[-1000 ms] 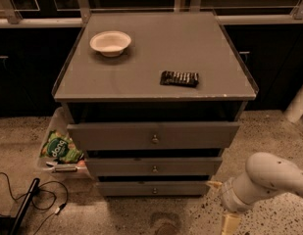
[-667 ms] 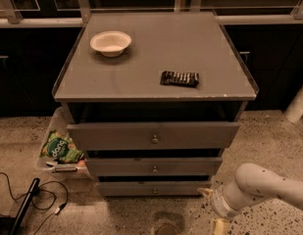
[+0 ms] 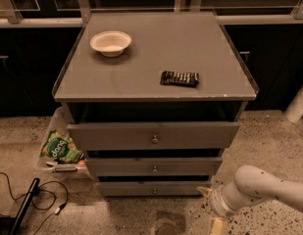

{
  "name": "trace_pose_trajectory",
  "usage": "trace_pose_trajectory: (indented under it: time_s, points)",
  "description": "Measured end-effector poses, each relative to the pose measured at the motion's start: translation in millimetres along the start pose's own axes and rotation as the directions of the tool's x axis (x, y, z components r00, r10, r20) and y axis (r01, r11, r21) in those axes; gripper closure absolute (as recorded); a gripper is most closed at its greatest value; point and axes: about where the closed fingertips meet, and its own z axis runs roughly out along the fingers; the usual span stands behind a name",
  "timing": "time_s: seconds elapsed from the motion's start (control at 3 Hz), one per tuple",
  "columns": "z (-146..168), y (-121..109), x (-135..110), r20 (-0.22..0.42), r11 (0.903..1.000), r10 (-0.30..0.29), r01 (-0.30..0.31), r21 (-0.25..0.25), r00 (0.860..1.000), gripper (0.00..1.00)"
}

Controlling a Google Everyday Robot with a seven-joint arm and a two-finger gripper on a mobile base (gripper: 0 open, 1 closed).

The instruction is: Open bottom drawer

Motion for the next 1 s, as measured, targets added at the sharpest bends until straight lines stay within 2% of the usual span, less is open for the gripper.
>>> trace_pose_trajectory:
  time_s: [0.33, 0.67, 1.0]
  points:
    - [13.7, -50.0, 18.0, 0.061, 0.9906, 0.003, -0.011, 0.137, 0.998, 0.00]
    - [23.4, -87.2, 34.3, 0.107, 0.9668, -0.022, -0.006, 0.255, 0.994, 0.00]
    - [52.1, -111.5, 52.1, 0.181, 0.9513, -0.012, -0.045, 0.305, 0.983, 0.00]
